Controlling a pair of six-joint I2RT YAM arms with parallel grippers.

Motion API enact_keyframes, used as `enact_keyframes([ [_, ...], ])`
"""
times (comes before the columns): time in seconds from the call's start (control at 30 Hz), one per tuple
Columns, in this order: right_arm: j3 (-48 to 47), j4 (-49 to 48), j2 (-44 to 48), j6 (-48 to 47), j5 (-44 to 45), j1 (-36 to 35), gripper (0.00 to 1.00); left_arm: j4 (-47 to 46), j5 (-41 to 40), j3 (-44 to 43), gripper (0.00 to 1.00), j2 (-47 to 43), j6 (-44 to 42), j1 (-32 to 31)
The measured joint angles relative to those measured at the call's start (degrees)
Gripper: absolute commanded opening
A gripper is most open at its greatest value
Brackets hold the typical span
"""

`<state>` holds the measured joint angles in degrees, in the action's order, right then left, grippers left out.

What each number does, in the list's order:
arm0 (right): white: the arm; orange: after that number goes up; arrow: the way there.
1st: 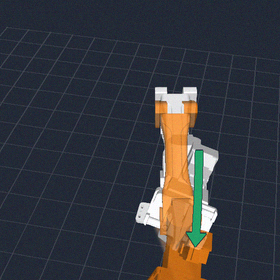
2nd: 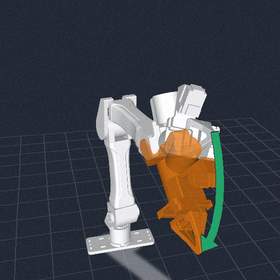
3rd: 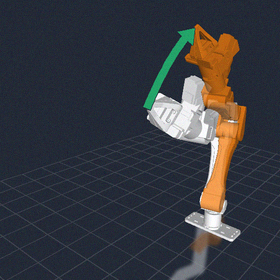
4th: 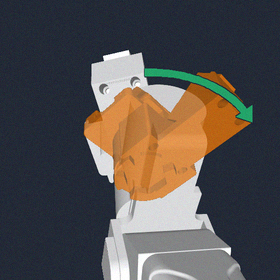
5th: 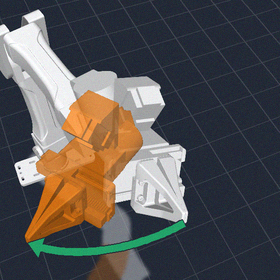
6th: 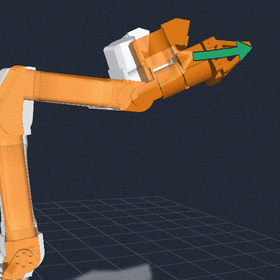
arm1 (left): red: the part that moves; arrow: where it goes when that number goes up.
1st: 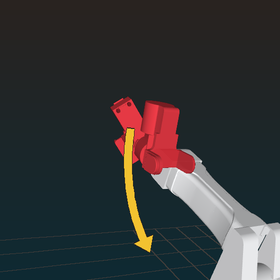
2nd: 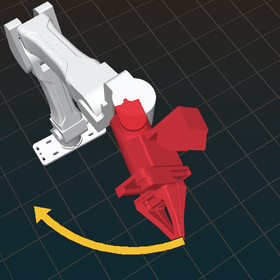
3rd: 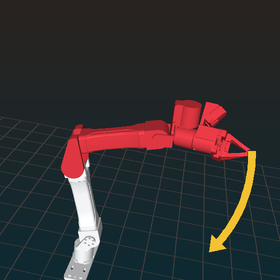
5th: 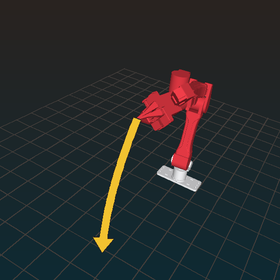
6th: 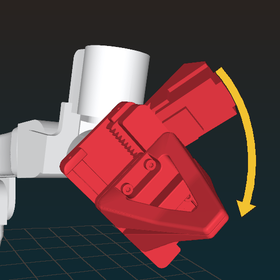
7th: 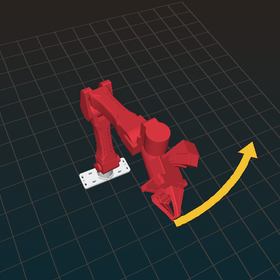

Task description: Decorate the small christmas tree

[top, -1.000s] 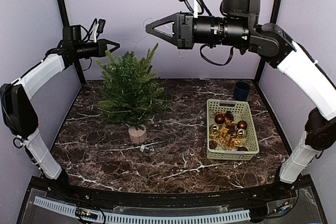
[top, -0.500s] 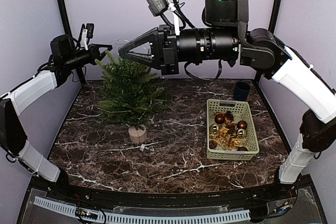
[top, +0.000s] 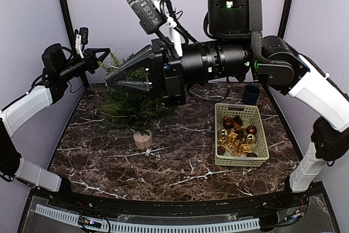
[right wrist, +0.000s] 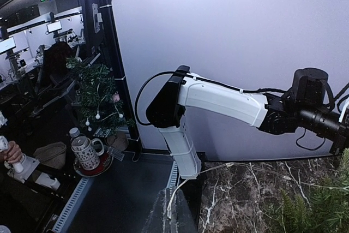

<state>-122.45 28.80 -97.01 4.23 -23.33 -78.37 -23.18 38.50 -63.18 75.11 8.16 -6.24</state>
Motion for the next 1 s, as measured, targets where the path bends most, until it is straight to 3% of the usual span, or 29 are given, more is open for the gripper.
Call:
enact_keyframes([
  [0.4, -1.7, 1.4, -2.3, -0.5, -1.3, -3.5, 0.0, -6.1, -1.2, 8.4, 0.0, -6.8, -1.6, 0.0],
  [1.0, 0.4, 3.6, -4.8, 1.0, -0.7, -7.9, 0.0, -11.3, -3.1, 15.0, 0.0, -9.7, -1.5, 0.2],
])
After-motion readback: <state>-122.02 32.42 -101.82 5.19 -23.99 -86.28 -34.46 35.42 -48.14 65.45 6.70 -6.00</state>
